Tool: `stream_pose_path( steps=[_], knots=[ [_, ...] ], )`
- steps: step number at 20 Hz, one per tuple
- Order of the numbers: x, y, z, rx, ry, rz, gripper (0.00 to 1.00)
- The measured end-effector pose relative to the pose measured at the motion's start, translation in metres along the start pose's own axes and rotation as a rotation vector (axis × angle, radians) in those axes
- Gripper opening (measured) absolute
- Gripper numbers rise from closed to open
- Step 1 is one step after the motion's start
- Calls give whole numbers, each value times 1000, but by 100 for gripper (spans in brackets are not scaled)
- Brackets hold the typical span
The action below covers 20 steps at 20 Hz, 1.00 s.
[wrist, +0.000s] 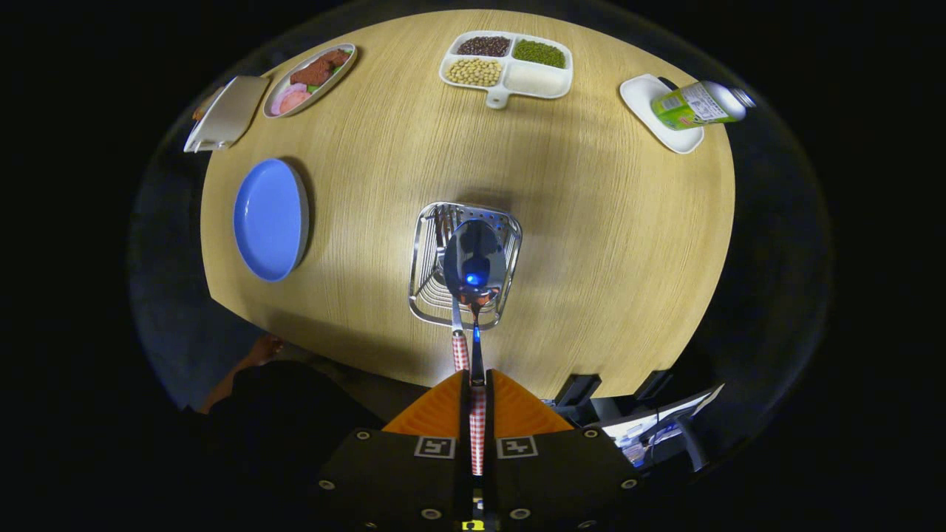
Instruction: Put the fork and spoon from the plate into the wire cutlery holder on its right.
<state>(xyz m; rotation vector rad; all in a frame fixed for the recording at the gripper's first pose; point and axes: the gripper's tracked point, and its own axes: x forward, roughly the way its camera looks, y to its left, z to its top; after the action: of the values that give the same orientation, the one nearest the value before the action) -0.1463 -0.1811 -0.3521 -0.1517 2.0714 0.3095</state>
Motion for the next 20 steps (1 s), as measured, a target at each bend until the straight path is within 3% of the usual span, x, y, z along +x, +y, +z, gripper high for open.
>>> stream_pose_path(
  steps=[13, 20],
  knots=[
    [12, -3, 10, -171, 243, -52, 6],
    [17, 4, 20, -177, 322, -53, 6]
  ],
)
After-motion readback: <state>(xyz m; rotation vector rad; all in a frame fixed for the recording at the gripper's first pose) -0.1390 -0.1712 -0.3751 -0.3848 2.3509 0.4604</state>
